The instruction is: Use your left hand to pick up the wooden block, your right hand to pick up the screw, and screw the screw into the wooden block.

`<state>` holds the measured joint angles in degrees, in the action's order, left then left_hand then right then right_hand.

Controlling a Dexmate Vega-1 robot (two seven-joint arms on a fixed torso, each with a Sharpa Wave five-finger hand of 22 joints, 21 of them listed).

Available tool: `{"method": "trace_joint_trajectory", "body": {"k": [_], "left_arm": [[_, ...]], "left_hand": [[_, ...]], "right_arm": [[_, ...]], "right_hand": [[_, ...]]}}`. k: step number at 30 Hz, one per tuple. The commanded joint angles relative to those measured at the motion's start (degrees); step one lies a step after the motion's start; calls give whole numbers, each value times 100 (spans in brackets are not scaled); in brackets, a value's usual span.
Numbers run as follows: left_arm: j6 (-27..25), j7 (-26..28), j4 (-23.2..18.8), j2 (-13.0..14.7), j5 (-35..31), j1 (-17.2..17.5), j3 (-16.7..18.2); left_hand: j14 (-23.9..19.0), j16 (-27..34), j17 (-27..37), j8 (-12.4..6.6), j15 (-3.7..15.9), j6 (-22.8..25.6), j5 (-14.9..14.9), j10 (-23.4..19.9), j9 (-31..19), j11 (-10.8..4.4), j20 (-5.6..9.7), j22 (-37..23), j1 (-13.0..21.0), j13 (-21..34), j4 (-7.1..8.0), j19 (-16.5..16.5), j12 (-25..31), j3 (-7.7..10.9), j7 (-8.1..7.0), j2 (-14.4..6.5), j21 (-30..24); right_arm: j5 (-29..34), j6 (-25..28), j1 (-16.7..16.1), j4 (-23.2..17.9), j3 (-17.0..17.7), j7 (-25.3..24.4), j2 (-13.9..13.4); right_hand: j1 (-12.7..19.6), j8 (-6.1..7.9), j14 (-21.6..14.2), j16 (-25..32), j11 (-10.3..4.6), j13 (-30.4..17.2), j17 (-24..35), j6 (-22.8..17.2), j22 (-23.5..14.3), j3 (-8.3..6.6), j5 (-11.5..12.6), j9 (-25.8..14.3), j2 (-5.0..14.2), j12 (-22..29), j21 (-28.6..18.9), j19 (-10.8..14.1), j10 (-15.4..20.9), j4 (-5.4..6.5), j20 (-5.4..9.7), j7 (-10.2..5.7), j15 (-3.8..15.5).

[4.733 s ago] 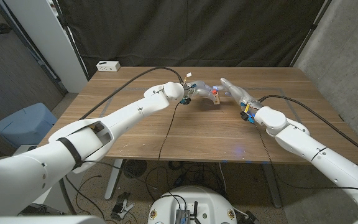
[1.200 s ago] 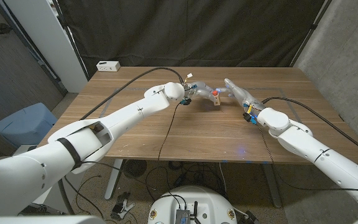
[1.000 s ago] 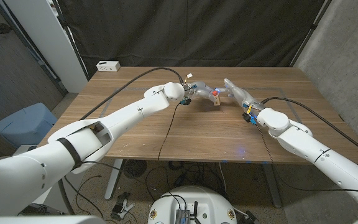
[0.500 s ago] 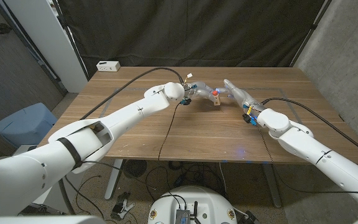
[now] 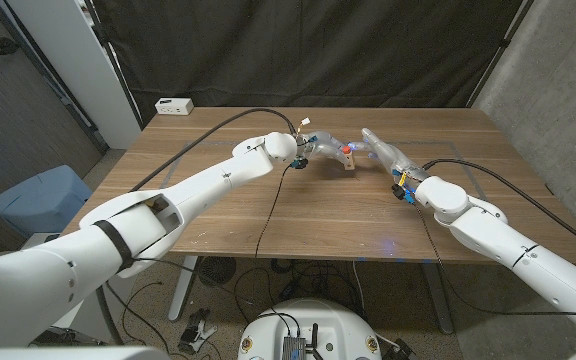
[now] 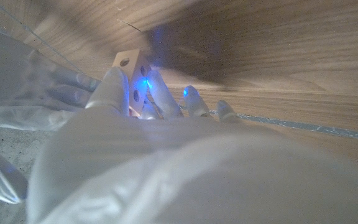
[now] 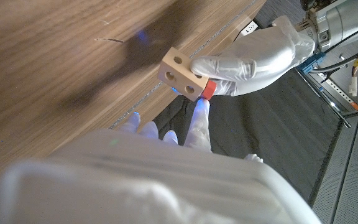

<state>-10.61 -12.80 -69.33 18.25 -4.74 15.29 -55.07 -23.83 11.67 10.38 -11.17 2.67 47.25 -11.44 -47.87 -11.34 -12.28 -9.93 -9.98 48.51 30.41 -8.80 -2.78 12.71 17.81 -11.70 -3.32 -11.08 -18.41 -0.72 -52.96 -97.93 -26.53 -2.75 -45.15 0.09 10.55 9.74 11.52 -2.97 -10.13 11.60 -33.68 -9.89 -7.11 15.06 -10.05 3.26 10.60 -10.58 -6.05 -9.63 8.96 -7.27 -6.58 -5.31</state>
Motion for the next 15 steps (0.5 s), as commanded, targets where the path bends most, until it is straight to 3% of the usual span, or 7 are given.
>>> {"method": "trace_joint_trajectory", "body": {"k": [1, 15], "left_arm": [[40, -17, 99, -41, 12, -39, -12], [115, -22, 217, -96, 20, -74, -25]], "left_hand": [[-21, 26, 23, -42, 276, 163, -27, -41, -11, -5, -9, -22, 11, 20, 20, -7, -18, 47, 115, -36, -18], [-20, 26, 23, -42, 283, 165, -28, -41, -11, -5, -1, -22, 11, 16, 20, -10, -23, 45, 118, -34, -19]], "right_arm": [[-1, 66, -102, -142, 39, -47, -71], [-13, 143, -205, -314, 61, -61, -145]], "right_hand": [[-28, 43, 840, 42, 0, -21, 32, -33, -5, 22, 33, -27, 8, 26, -39, -26, -170, 27, -14, -2, -32], [-16, 40, 839, 44, -4, -21, 32, -37, -4, 45, 51, -27, 22, 26, -40, -27, -170, 35, -14, -13, -31]]}}
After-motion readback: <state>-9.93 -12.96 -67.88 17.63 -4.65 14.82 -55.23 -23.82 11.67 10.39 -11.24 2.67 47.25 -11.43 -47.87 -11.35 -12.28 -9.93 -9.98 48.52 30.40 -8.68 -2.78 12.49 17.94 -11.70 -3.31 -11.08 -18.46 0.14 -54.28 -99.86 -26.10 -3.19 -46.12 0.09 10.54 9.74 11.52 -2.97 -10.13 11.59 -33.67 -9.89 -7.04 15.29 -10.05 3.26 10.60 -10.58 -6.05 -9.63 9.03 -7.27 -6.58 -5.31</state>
